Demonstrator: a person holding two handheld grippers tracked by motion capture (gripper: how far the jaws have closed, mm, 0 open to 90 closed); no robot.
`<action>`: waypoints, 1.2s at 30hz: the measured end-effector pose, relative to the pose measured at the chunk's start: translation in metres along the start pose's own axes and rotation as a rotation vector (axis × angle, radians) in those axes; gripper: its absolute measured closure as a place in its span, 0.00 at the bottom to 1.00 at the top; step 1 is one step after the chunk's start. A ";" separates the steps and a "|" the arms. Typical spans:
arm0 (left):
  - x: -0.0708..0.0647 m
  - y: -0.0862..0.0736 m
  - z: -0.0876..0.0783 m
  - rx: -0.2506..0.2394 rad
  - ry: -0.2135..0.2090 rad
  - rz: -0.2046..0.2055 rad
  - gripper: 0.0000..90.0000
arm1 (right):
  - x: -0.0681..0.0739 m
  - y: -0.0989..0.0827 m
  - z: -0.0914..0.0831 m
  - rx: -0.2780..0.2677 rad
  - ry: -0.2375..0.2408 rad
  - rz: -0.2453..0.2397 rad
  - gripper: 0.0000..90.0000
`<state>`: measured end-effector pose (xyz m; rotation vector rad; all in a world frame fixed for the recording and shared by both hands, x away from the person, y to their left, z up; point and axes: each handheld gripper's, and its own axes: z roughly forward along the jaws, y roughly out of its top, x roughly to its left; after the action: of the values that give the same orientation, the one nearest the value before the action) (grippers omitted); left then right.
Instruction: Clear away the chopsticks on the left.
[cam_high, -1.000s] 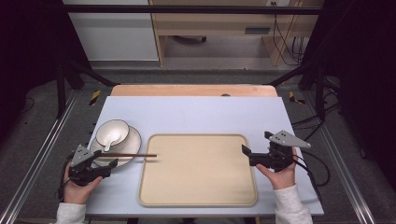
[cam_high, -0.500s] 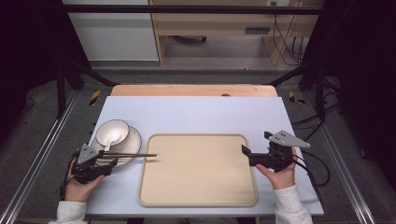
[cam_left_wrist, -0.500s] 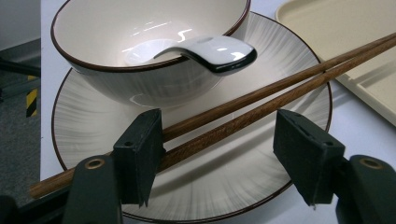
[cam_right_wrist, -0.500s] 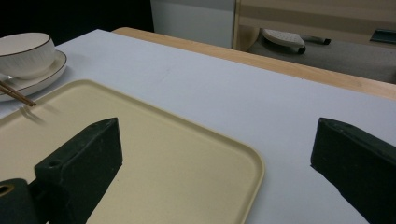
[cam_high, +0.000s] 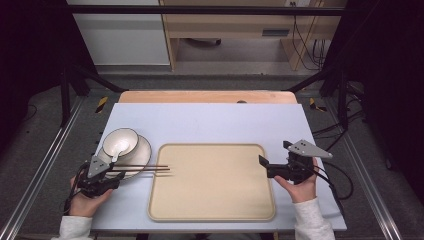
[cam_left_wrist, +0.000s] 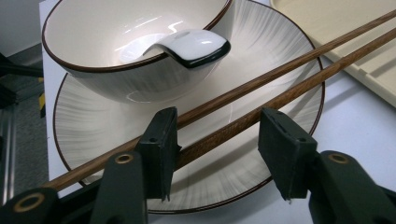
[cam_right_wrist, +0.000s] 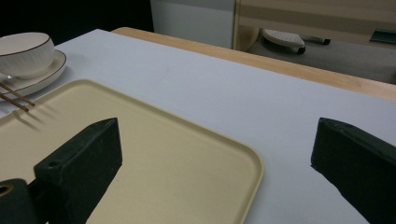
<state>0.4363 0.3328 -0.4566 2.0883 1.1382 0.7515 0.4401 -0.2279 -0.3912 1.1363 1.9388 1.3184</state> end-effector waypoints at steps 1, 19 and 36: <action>0.000 0.000 0.000 0.000 0.000 0.000 0.55 | 0.000 0.000 0.000 0.000 0.000 0.000 0.03; -0.003 0.005 -0.006 0.027 -0.035 -0.014 0.77 | -0.001 0.001 -0.001 -0.002 0.000 0.003 0.03; -0.002 0.008 0.000 0.036 -0.062 -0.028 0.76 | -0.001 0.000 0.000 0.001 0.002 0.003 0.03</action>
<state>0.4395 0.3280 -0.4514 2.1057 1.1524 0.6531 0.4407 -0.2284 -0.3911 1.1388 1.9396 1.3205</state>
